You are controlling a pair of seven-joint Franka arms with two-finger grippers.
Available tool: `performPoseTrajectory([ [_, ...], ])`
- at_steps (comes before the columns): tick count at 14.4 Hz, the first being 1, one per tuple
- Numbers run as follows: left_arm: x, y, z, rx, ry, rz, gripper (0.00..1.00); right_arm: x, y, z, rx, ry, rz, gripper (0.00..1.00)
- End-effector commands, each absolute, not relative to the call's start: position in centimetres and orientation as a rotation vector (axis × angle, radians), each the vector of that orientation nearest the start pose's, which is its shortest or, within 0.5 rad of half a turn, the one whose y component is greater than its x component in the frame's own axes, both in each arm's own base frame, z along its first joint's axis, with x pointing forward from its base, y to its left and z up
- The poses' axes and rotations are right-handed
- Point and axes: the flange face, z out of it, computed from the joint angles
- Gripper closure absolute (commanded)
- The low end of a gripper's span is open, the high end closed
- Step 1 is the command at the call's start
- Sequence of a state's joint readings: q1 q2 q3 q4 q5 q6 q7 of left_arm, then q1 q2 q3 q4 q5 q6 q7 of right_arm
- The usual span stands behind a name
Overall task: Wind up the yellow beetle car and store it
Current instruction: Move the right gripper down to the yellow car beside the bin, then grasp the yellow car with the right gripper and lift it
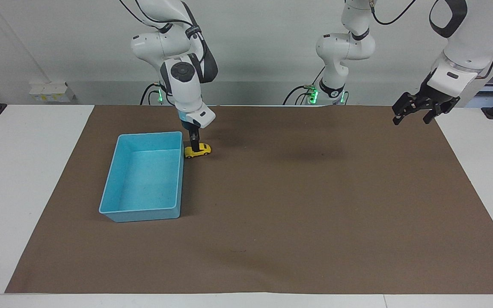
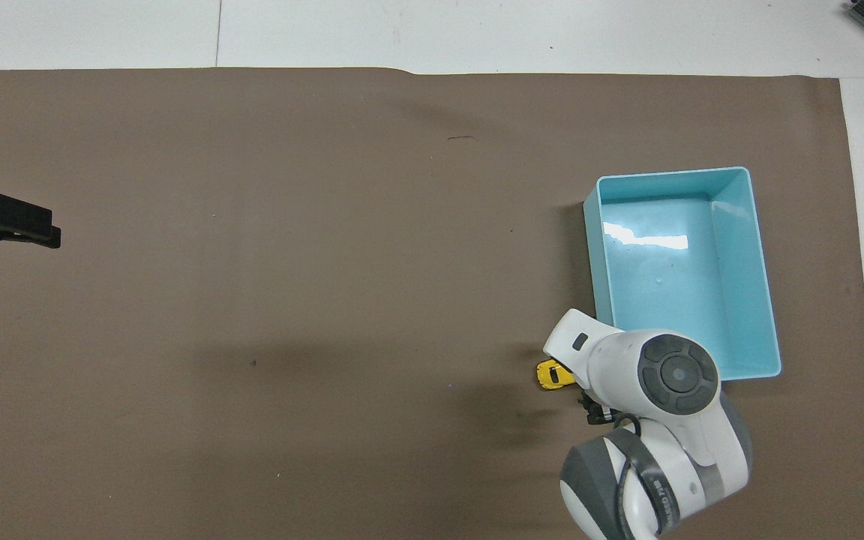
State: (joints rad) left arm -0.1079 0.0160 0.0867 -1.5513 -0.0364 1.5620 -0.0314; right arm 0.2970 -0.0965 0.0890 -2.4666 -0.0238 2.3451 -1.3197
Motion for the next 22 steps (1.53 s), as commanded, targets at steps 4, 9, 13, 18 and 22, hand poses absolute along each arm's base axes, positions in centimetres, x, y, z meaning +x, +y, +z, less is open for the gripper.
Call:
performPoseTrajectory([
  [4, 55.3, -1.4, 62.8, -3.178, -0.033, 0.019, 0.00, 42.6, 17.6, 30.3, 1.950, 2.424, -0.065, 0.23],
  [9, 55.3, -1.4, 62.8, -3.178, -0.033, 0.019, 0.00, 42.7, 17.7, 30.3, 1.936, 2.428, -0.069, 1.00],
  [13, 55.3, -1.4, 62.8, -3.176, -0.033, 0.019, 0.00, 44.4, 19.6, 31.1, 1.921, 2.430, -0.036, 1.00],
  [18, 55.3, -1.4, 62.8, -3.176, -0.033, 0.019, 0.00, 47.6, 21.3, 35.4, 1.943, 2.393, 0.053, 1.00],
  [22, 55.3, -1.4, 62.8, -3.178, -0.033, 0.019, 0.00, 50.1, 21.8, 40.7, 1.979, 2.370, 0.023, 1.00],
])
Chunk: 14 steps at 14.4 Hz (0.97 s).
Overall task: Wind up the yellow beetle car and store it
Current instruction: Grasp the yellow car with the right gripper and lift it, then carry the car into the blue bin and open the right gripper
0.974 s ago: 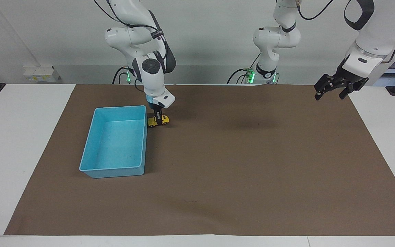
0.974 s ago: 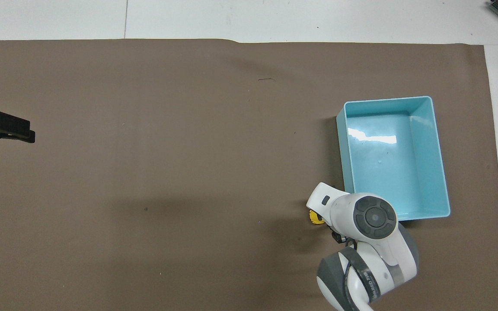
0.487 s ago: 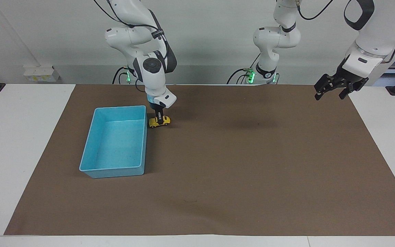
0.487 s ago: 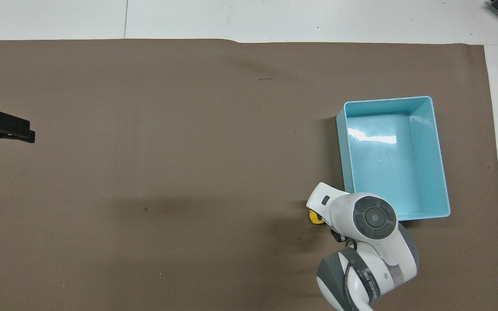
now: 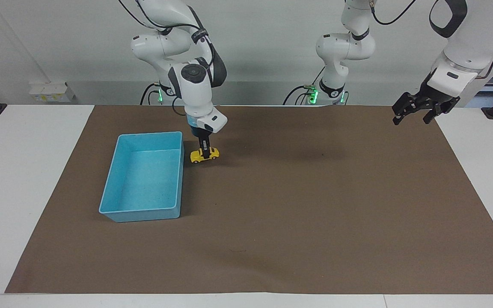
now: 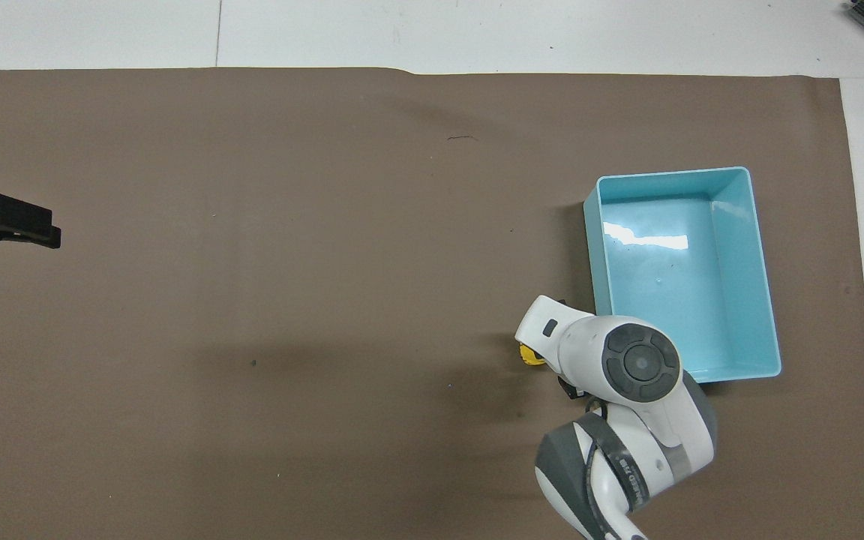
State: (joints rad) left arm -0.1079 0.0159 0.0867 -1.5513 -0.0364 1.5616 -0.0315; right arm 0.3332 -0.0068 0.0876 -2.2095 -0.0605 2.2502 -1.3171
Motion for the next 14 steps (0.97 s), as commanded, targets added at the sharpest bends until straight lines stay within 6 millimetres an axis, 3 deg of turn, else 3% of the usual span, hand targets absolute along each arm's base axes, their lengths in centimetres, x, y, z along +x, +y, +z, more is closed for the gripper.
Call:
performPoseTrajectory([
  [1, 55.3, -1.4, 62.8, -3.178, -0.033, 0.019, 0.00, 50.7, 21.6, 42.1, 1.994, 2.361, 0.017, 1.00],
  [3, 55.3, -1.4, 62.8, -3.178, -0.033, 0.019, 0.00, 51.4, 20.8, 43.8, 2.020, 2.339, 0.012, 1.00],
  [11, 55.3, -1.4, 62.8, -3.178, -0.033, 0.019, 0.00, 55.0, 7.1, 43.2, 2.159, 2.203, -0.007, 1.00],
  [14, 55.3, -1.4, 62.8, -3.178, -0.033, 0.019, 0.00, 55.3, 3.6, 42.6, 2.193, 2.150, -0.015, 1.00],
])
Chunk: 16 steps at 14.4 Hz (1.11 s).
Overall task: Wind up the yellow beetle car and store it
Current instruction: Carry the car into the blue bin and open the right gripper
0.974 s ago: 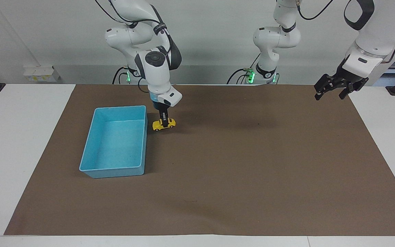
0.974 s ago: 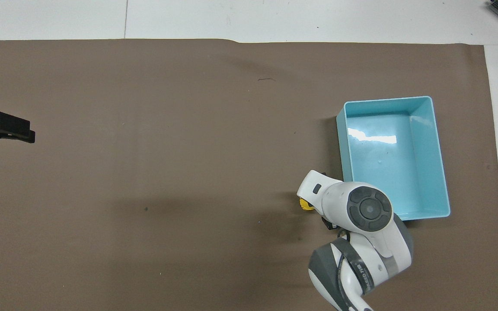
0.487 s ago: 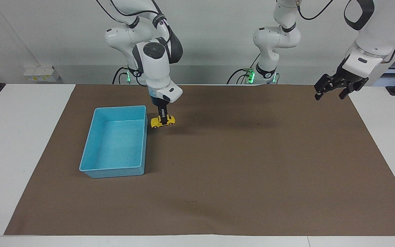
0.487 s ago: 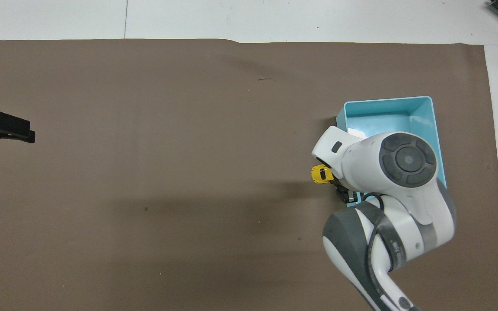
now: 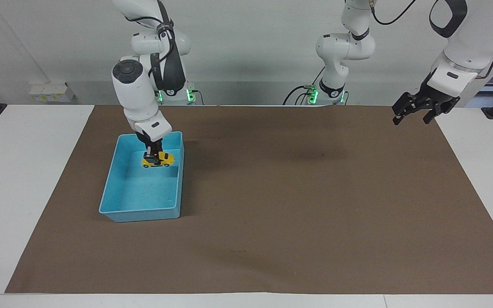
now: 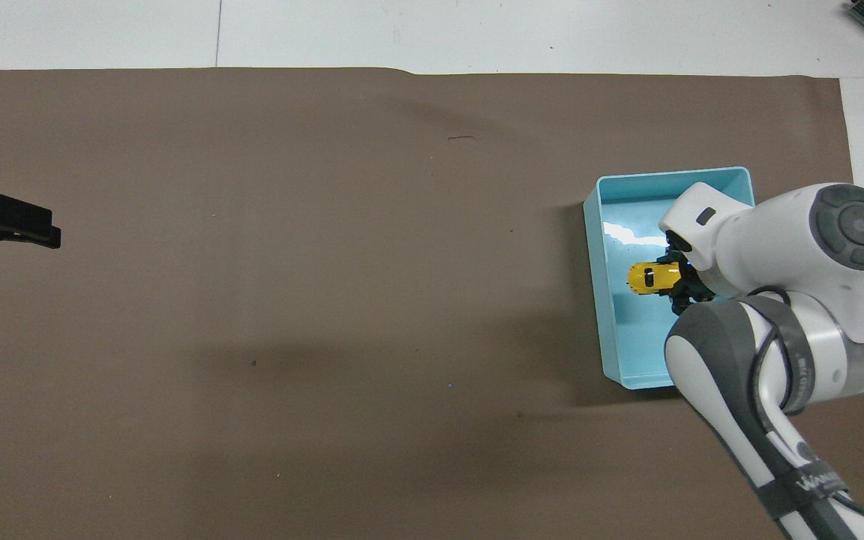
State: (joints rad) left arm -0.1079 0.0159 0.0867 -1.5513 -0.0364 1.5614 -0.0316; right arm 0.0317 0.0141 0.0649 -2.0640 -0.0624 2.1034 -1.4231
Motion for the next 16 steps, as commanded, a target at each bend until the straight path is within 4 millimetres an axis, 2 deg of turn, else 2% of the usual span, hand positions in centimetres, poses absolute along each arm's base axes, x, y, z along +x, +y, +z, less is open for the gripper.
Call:
performPoseTrajectory([
  [1, 55.3, -1.4, 62.8, -3.178, -0.033, 0.019, 0.00, 55.3, 2.9, 42.3, -2.299, -2.248, 0.009, 1.00],
  [3, 55.3, -1.4, 62.8, -3.176, -0.033, 0.019, 0.00, 55.1, 1.7, 41.1, -2.311, -2.237, 0.006, 1.00],
  [5, 55.3, -1.4, 62.8, -3.178, -0.033, 0.019, 0.00, 55.5, 0.0, 38.6, -2.328, -2.192, 0.026, 1.00],
  [6, 55.3, -1.4, 62.8, -3.178, -0.033, 0.019, 0.00, 55.7, -0.3, 37.9, -2.327, -2.186, 0.030, 1.00],
  [9, 55.3, -1.4, 62.8, -3.176, -0.033, 0.019, 0.00, 55.6, 1.0, 37.0, -2.320, -2.210, 0.005, 1.00],
  [11, 55.3, -1.4, 62.8, -3.178, -0.033, 0.019, 0.00, 55.9, 0.9, 34.6, -2.309, -2.201, 0.018, 1.00],
  [16, 55.3, -1.4, 62.8, -3.176, -0.033, 0.019, 0.00, 56.0, 1.3, 32.0, -2.304, -2.201, 0.008, 1.00],
])
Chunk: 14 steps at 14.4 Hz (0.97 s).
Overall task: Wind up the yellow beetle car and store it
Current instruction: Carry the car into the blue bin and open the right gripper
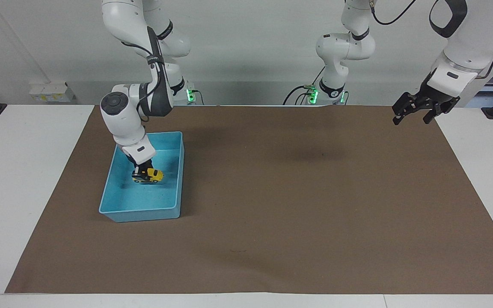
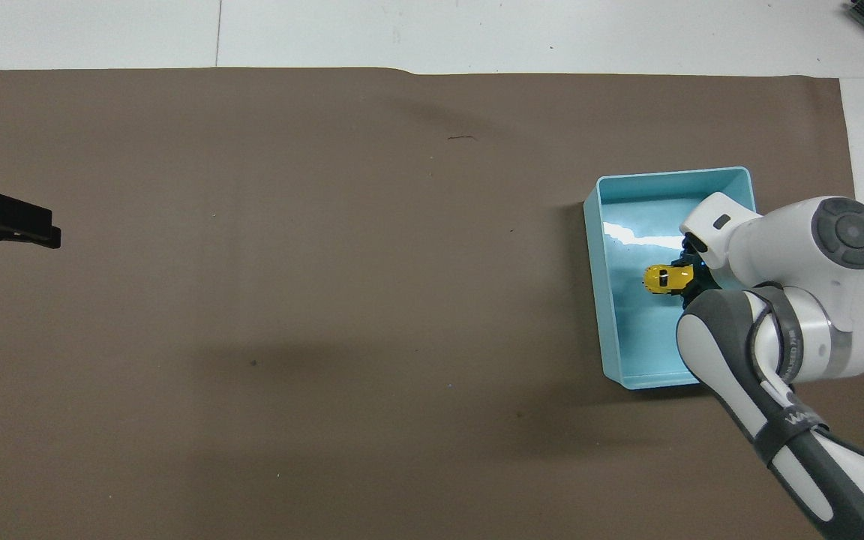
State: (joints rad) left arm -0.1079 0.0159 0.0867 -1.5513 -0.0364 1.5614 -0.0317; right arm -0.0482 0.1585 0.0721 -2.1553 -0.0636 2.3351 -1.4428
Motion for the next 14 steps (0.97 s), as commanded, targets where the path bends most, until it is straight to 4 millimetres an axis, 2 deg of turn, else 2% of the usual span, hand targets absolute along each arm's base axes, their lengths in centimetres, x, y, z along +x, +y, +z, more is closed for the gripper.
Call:
performPoseTrajectory([
  [1, 55.3, -1.4, 62.8, -3.178, -0.033, 0.019, 0.00, 56.1, 1.4, 32.0, -2.310, -2.201, -0.001, 0.88],
  [2, 55.3, -1.4, 62.8, -3.178, -0.033, 0.019, 0.00, 56.2, 1.5, 32.0, -2.318, -2.192, 0.000, 0.41],
  [3, 55.3, -1.4, 62.8, -3.178, -0.033, 0.019, 0.00, 56.3, 1.7, 32.0, -2.326, -2.175, 0.008, 0.00],
  [5, 55.3, -1.4, 62.8, -3.178, -0.033, 0.019, 0.00, 56.6, 1.9, 32.6, -2.333, -2.164, -0.011, 0.00],
  [7, 55.3, -1.4, 62.8, -3.178, -0.033, 0.019, 0.00, 56.9, 2.8, 34.2, -2.360, -2.132, -0.015, 0.00],
  [11, 55.3, -1.4, 62.8, -3.178, -0.033, 0.019, 0.00, 58.3, 4.5, 38.6, -2.477, -2.001, -0.024, 0.00],
  [14, 55.3, -1.4, 62.8, -3.178, -0.033, 0.019, 0.00, 58.9, 4.6, 42.4, -2.656, -1.760, -0.027, 0.00],
])
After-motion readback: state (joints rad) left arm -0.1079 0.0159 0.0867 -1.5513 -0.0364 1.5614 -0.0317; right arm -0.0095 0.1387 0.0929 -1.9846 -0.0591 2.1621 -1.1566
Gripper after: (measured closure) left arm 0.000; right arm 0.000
